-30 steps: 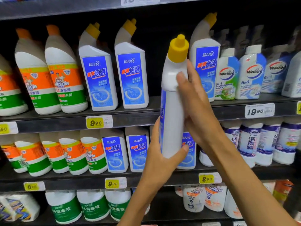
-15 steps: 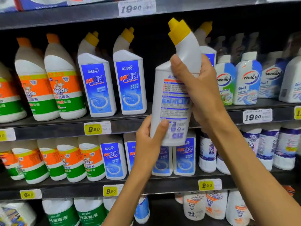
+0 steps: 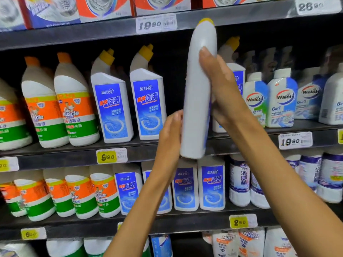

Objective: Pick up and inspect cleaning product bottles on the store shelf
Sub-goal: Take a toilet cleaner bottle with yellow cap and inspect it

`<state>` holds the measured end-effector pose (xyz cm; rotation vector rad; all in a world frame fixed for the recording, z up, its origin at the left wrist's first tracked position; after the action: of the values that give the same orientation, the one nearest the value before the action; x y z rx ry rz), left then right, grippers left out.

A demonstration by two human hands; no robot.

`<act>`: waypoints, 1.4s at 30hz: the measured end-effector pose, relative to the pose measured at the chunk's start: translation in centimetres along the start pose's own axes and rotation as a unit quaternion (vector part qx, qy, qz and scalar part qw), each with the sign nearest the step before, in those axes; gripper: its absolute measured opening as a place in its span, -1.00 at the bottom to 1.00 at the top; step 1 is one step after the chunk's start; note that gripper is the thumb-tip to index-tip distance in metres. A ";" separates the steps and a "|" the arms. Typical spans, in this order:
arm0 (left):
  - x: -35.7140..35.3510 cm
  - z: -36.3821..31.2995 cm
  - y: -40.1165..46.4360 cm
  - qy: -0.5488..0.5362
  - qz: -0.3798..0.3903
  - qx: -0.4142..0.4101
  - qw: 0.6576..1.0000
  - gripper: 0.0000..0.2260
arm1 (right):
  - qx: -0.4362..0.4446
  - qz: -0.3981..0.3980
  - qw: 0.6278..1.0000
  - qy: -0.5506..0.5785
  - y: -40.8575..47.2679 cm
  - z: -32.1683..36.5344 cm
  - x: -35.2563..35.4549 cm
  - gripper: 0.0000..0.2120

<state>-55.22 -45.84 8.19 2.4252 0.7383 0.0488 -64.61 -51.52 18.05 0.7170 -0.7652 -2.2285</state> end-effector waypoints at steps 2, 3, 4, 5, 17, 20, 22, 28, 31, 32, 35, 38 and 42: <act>0.3 -0.9 0.3 0.023 -0.001 -0.028 0.999 -0.70 | 0.044 -0.044 0.995 -0.073 0.5 0.2 0.3 -0.67; 0.1 -1.0 0.4 0.031 0.010 -0.038 0.999 -0.65 | 0.049 -0.068 0.991 -0.108 0.7 -0.1 0.5 -0.61; -0.2 -1.1 0.4 0.058 0.020 -0.052 0.997 -0.61 | 0.047 -0.092 0.984 -0.143 1.0 -0.5 0.8 -0.55; -0.6 -1.0 0.3 0.108 0.028 -0.072 0.991 -0.58 | 0.038 -0.110 0.978 -0.175 1.3 -1.0 1.0 -0.50; -0.6 1.1 3.2 0.138 0.038 -0.049 0.988 -0.51 | 0.024 -0.092 0.953 -0.287 4.2 -3.1 1.2 -0.46; -0.4 1.9 3.9 0.134 0.038 -0.024 0.990 -0.50 | 0.024 -0.057 0.953 -0.298 4.8 -3.9 1.5 -0.61; -0.3 2.2 4.4 0.141 0.044 -0.011 0.989 -0.49 | 0.024 -0.046 0.961 -0.271 4.8 -4.6 2.1 -0.71; 0.4 2.9 4.8 0.150 -0.014 -0.001 0.989 -0.56 | 0.110 -0.080 0.954 -0.266 3.9 -5.5 2.8 -0.64; 0.4 2.9 4.3 0.160 -0.072 -0.017 0.984 -0.53 | 0.167 -0.110 0.927 -0.317 3.5 -5.1 2.4 -0.62; 0.4 2.9 4.3 0.171 -0.084 -0.024 0.981 -0.52 | 0.178 -0.115 0.921 -0.326 3.4 -5.0 2.2 -0.62; 0.2 2.8 4.3 0.214 -0.094 -0.031 0.972 -0.50 | 0.194 -0.123 0.904 -0.362 3.5 -4.9 2.1 -0.62; 0.0 2.9 4.3 0.252 -0.093 -0.025 0.963 -0.45 | 0.191 -0.111 0.894 -0.390 3.8 -4.9 2.2 -0.58; -0.3 3.0 4.2 0.284 -0.097 -0.021 0.954 -0.43 | 0.190 -0.106 0.888 -0.405 3.8 -4.8 2.1 -0.56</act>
<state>-52.85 -50.38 8.10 2.2939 1.2059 0.6982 -61.23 -56.92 16.82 -0.0232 -1.6239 -2.6094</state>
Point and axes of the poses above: each hand's wrist, its own y-axis towards the middle knuckle, its own x-axis out of the back of the hand, z = x × y, the point moved 7 cm from there along y, towards the middle knuckle, and after that the axes turned 1 degree about x, right-handed, at the moved point
